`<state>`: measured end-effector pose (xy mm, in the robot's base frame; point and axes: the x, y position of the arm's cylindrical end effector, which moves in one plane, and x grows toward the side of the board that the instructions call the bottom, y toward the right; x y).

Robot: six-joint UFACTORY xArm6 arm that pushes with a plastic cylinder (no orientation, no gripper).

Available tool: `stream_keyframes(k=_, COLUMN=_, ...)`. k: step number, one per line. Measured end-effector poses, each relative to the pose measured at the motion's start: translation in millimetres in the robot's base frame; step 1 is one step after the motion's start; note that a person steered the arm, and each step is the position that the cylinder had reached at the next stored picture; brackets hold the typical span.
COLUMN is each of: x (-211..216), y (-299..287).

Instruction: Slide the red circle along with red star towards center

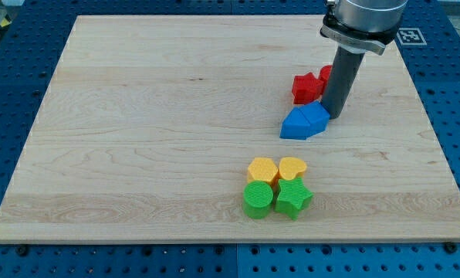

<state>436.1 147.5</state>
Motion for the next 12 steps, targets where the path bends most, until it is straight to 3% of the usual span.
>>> stream_keyframes(k=2, x=1, y=61)
stream_keyframes(k=3, x=-18, y=93)
stream_keyframes(k=6, x=-80, y=67)
stream_keyframes(k=12, x=-45, y=-19)
